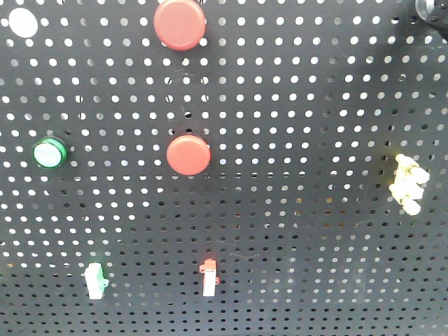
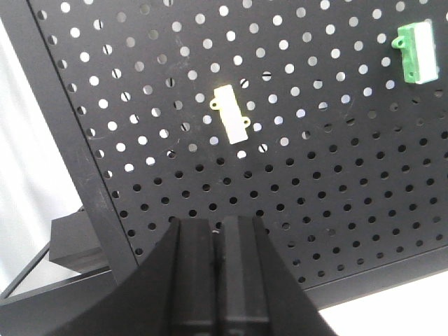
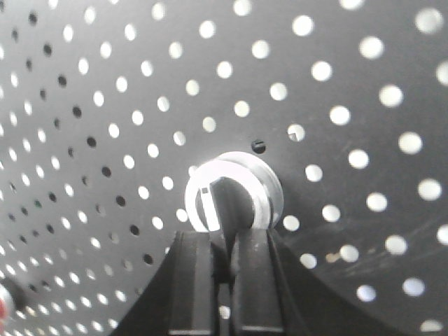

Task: Rotate knob clockwise with right arm
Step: 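Advance the open right gripper so its fingers straddle the knob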

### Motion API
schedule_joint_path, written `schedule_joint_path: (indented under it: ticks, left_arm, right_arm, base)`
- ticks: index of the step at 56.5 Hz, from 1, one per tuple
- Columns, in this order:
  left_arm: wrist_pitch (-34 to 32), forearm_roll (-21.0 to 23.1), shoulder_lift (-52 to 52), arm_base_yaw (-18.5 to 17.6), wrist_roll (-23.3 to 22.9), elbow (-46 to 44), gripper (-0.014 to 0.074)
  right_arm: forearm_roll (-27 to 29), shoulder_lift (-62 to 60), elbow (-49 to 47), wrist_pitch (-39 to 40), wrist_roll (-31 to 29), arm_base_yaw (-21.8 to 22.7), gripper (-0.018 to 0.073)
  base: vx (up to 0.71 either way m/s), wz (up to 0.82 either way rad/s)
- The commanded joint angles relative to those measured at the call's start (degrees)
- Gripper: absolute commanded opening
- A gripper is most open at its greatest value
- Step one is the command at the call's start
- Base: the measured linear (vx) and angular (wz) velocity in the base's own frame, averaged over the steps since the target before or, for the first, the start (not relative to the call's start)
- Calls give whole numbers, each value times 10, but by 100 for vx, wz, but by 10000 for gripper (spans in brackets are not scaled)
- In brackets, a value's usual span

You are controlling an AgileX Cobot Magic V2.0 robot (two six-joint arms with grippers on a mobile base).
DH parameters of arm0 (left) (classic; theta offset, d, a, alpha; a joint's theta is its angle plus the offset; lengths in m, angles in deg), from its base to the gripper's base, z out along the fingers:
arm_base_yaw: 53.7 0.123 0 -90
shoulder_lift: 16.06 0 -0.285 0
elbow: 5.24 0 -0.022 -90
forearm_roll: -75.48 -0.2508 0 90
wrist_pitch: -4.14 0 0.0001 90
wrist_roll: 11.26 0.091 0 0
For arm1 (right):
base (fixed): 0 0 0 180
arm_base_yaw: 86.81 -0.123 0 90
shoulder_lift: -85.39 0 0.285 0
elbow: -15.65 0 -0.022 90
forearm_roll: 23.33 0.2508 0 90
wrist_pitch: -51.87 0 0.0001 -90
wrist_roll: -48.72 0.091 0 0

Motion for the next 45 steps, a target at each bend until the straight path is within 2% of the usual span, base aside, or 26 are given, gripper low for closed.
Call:
schedule_joint_path:
  ticks: [1,25,45]
  left_arm:
    - [-44,3,-9,-4,-2,19,-6]
    - [-44,3,-9,-4,-2,19,-6]
    - [-44,3,-9,-4,-2,19,-6]
  right_arm:
    - [147,-2,-61,19,89,-6,-8]
    - [147,-2,-61,5,294,-6,-8]
    - [147,-2,-61,6,375,-6,-8]
  base:
    - [0,-1]
    - [0,0]
    - [0,0]
